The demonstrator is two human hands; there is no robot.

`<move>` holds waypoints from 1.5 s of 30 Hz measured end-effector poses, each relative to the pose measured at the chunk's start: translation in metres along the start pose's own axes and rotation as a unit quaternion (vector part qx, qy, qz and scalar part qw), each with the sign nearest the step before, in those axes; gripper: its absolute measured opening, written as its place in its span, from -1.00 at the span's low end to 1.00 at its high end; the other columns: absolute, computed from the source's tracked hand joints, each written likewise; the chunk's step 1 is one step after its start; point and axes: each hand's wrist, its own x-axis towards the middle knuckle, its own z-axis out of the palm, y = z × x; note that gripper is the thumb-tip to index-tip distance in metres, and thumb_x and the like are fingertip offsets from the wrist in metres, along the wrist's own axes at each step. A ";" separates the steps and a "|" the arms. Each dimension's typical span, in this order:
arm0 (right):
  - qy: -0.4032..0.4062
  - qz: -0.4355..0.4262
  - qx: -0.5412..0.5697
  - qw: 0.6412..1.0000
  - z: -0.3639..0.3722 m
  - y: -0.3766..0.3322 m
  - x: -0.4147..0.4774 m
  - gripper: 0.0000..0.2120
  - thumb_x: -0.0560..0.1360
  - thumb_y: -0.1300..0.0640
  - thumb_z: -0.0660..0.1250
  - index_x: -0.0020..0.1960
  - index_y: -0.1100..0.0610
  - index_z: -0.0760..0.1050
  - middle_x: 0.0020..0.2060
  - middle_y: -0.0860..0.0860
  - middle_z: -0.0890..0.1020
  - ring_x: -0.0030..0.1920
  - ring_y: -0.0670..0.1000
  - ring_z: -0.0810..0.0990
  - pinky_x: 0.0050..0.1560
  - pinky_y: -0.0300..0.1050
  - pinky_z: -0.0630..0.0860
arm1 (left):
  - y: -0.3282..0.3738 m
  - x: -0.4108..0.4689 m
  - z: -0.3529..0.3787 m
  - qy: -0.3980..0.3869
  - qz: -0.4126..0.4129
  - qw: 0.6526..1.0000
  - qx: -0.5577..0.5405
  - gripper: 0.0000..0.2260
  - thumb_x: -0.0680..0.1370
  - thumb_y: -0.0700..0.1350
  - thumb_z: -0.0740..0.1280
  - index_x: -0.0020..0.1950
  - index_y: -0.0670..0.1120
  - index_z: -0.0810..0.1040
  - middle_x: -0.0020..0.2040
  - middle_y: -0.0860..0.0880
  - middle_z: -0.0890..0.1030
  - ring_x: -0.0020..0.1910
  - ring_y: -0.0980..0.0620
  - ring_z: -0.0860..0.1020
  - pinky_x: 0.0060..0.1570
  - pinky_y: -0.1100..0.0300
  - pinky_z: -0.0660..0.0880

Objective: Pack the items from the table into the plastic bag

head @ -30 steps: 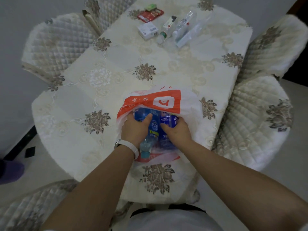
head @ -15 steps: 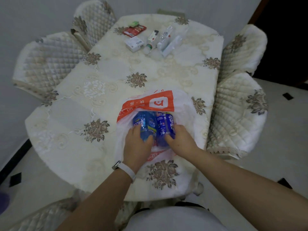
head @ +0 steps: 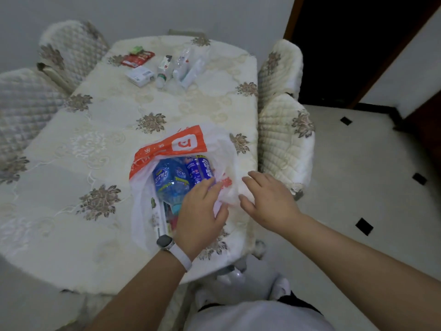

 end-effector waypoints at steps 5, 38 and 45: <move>0.020 0.006 -0.007 1.000 -0.021 0.049 -0.026 -0.56 0.48 -0.13 0.16 0.16 0.14 0.54 0.12 0.08 0.58 0.08 0.14 0.56 -0.03 0.04 0.53 | 0.043 0.008 0.021 -0.004 0.083 0.994 0.069 -0.59 0.51 0.01 0.31 0.33 -0.07 0.55 0.32 -0.11 0.54 0.27 -0.14 0.50 0.21 -0.06 0.45; 0.085 0.177 -0.076 0.977 -0.127 0.501 -0.096 -0.50 0.49 -0.15 0.18 0.25 0.15 0.53 0.21 0.12 0.57 0.20 0.17 0.52 0.20 0.06 0.43 | 0.378 0.282 0.296 -0.049 0.352 0.930 0.094 -0.59 0.52 0.01 0.33 0.34 -0.08 0.53 0.32 -0.13 0.55 0.30 -0.17 0.49 0.23 -0.07 0.42; 0.018 0.200 -0.105 0.974 -0.140 0.574 0.019 -0.48 0.51 -0.20 0.14 0.31 0.09 0.49 0.27 0.08 0.54 0.26 0.13 0.49 0.27 0.04 0.39 | 0.371 0.420 0.335 -0.066 0.352 0.932 0.061 -0.61 0.56 0.03 0.29 0.34 -0.08 0.54 0.30 -0.13 0.57 0.30 -0.18 0.50 0.25 -0.12 0.45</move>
